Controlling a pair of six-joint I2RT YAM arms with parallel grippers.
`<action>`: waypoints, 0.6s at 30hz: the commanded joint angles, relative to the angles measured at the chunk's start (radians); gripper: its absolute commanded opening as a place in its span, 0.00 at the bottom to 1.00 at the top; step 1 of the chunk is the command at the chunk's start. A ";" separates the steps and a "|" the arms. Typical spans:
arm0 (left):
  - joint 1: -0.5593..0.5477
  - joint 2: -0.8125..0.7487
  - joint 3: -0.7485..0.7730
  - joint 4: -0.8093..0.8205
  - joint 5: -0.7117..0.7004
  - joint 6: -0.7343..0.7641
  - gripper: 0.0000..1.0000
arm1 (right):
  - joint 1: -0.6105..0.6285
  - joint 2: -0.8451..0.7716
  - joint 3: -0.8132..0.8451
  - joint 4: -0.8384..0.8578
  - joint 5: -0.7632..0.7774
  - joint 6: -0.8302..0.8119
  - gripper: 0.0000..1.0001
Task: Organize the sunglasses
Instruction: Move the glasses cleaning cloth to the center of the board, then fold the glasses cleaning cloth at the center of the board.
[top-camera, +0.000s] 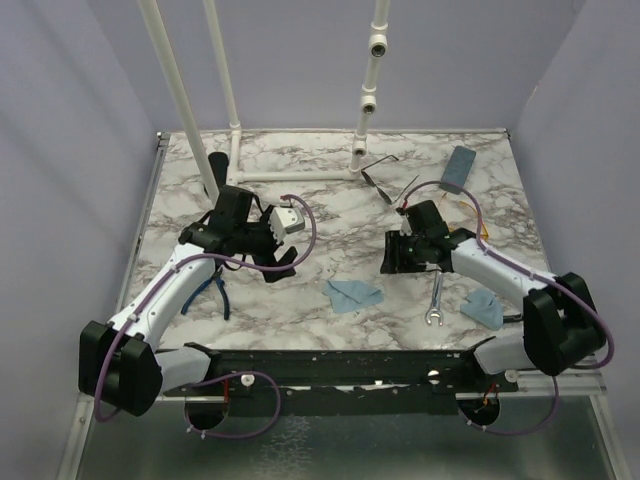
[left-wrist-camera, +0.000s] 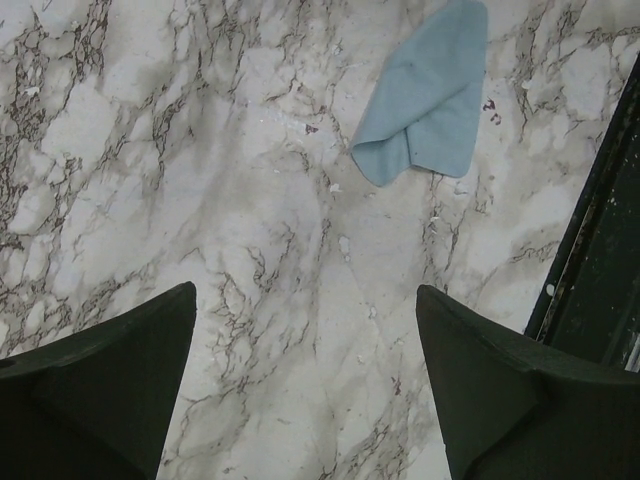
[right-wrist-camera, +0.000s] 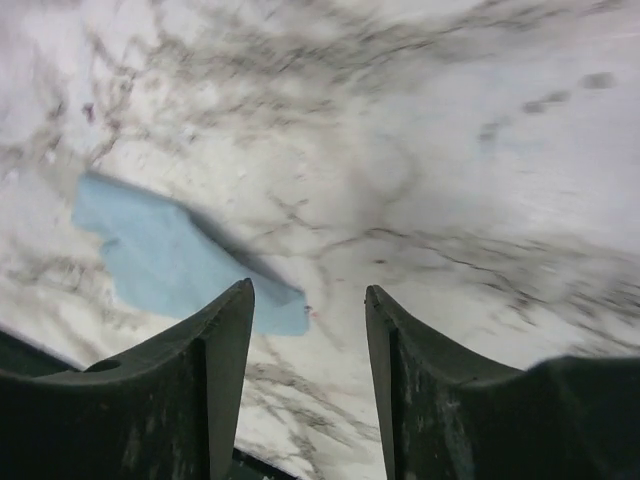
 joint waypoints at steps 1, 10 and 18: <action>-0.024 0.019 -0.012 0.027 0.038 0.000 0.90 | 0.000 -0.116 0.036 -0.142 0.415 0.046 0.53; -0.044 0.027 -0.002 0.038 0.065 -0.018 0.89 | 0.285 -0.169 0.028 -0.097 0.344 0.007 0.40; -0.045 0.016 -0.025 0.037 -0.005 -0.034 0.87 | 0.442 -0.120 -0.046 0.090 0.354 0.047 0.37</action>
